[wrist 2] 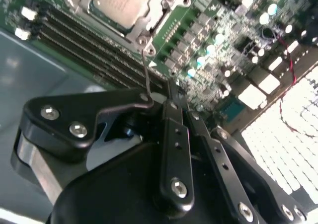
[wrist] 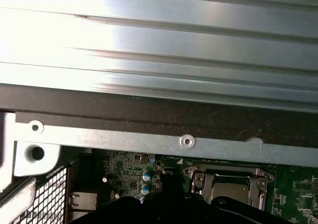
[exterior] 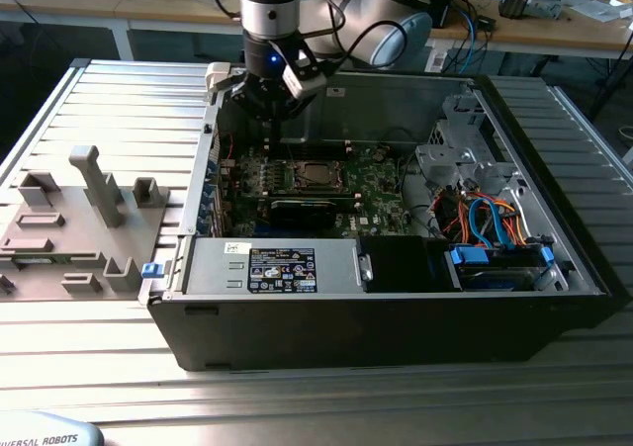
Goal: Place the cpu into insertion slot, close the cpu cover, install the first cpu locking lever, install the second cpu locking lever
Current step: 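Install the first cpu locking lever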
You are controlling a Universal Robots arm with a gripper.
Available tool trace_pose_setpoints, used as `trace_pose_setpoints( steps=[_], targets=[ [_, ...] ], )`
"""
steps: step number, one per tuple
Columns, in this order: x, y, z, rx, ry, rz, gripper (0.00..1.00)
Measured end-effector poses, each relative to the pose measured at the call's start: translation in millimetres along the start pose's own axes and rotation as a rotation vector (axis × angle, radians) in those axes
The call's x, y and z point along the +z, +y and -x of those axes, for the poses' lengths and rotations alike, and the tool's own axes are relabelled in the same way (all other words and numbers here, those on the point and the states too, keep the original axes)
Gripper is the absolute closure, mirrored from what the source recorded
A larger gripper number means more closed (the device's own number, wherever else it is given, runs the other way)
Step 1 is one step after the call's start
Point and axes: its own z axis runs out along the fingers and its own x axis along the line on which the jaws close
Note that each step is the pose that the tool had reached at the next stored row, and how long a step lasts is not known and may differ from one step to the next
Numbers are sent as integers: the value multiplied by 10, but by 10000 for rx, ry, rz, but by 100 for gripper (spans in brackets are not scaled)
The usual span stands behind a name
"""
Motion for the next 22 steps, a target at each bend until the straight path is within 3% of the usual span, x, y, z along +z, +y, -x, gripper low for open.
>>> trace_pose_setpoints(
  steps=[22],
  targets=[
    [4, -10, 121, 0, 0, 1, 89]
  ],
)
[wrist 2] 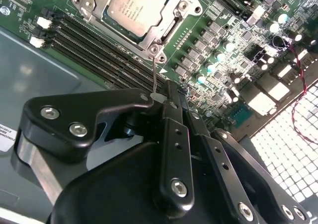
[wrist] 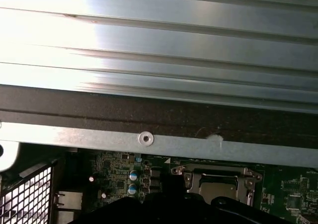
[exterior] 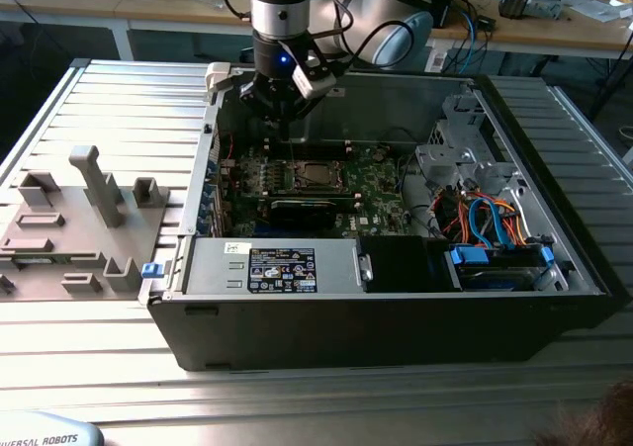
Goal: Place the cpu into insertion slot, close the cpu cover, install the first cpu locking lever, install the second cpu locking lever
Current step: 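Install the first cpu locking lever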
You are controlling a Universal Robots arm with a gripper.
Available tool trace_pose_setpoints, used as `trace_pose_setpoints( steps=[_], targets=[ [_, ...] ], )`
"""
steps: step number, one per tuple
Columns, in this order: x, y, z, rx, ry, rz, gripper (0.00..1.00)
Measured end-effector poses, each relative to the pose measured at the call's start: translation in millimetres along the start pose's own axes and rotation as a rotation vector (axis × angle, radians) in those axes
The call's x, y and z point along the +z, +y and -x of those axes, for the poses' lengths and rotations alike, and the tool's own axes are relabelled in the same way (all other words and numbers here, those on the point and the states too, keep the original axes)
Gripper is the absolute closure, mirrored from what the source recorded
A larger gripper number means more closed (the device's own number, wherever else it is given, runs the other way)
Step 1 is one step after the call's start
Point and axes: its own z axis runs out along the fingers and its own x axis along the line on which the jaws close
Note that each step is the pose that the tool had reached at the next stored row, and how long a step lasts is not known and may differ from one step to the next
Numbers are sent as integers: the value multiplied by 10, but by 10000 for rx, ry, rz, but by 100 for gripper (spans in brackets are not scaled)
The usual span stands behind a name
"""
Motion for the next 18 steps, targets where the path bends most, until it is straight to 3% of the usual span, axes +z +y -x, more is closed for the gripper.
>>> trace_pose_setpoints(
  steps=[18],
  targets=[
    [2, -4, 48, 1, 0, -1, 89]
  ],
)
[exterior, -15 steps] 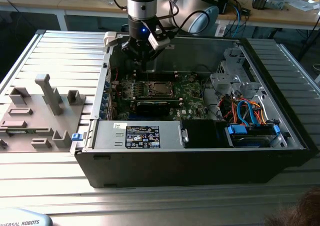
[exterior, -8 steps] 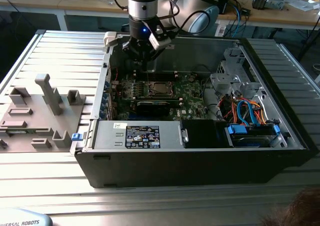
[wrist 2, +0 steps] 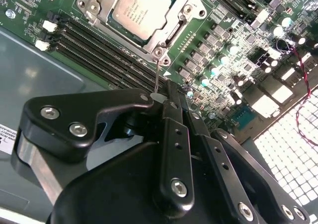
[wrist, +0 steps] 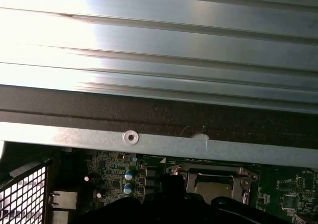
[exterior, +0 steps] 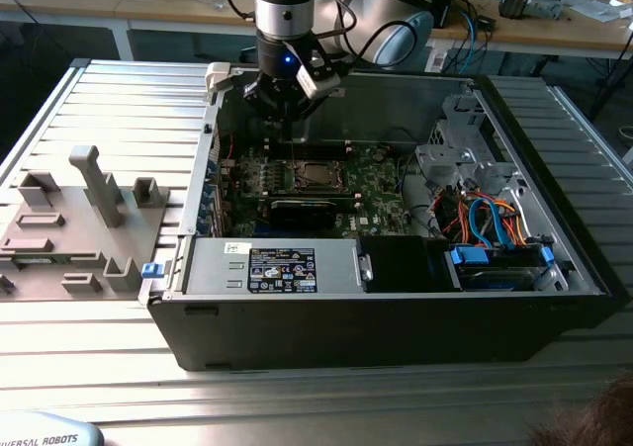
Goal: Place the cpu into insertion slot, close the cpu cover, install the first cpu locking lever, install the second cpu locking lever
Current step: 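Install the first cpu locking lever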
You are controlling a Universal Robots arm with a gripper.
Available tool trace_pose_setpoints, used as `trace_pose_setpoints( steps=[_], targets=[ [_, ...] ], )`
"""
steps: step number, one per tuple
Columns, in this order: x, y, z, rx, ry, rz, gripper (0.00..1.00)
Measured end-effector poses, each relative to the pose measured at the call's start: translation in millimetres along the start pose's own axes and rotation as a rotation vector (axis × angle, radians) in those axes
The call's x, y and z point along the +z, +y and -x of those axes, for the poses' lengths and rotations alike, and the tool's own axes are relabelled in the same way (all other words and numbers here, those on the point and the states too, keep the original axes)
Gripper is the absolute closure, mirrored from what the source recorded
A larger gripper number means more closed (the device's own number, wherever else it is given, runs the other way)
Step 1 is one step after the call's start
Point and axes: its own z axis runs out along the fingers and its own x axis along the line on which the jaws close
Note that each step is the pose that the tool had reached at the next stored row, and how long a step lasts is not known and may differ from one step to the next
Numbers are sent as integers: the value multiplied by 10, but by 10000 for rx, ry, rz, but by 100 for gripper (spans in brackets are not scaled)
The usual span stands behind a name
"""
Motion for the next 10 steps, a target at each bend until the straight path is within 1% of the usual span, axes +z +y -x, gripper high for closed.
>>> trace_pose_setpoints(
  steps=[10],
  targets=[
    [21, -1, 16, 0, 0, 0, 89]
  ],
)
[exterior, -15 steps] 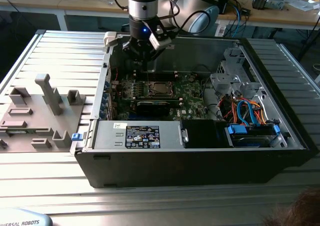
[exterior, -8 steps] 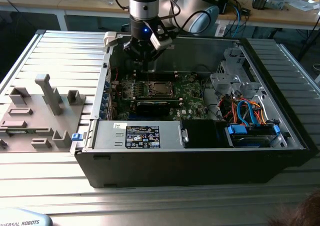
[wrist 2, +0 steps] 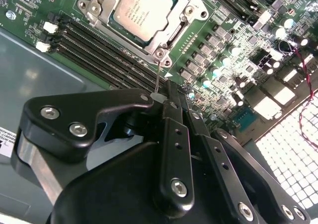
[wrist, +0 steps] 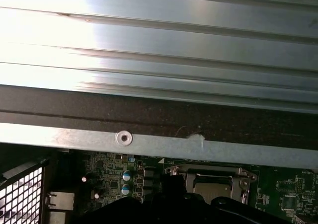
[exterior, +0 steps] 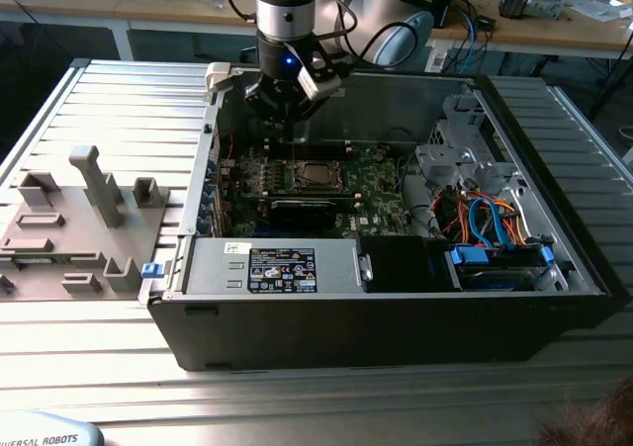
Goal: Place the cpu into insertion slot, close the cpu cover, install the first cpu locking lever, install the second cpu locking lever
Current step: 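Install the first cpu locking lever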
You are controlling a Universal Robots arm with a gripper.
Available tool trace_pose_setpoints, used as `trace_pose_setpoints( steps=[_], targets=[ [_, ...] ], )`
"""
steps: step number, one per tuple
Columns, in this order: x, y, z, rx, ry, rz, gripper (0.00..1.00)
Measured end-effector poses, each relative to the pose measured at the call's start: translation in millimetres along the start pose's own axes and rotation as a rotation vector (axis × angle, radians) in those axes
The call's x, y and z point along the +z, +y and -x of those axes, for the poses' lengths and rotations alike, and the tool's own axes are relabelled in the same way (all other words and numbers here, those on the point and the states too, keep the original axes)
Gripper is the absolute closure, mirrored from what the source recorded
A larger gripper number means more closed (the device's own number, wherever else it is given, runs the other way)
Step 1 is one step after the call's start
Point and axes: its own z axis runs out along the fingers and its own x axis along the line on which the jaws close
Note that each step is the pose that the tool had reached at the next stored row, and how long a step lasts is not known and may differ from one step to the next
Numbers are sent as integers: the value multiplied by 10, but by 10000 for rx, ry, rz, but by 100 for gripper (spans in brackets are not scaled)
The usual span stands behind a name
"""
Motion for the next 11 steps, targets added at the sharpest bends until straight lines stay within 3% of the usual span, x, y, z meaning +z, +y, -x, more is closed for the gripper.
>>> trace_pose_setpoints(
  steps=[11],
  targets=[
    [12, -2, 24, -1, 4, -43, 89]
  ],
)
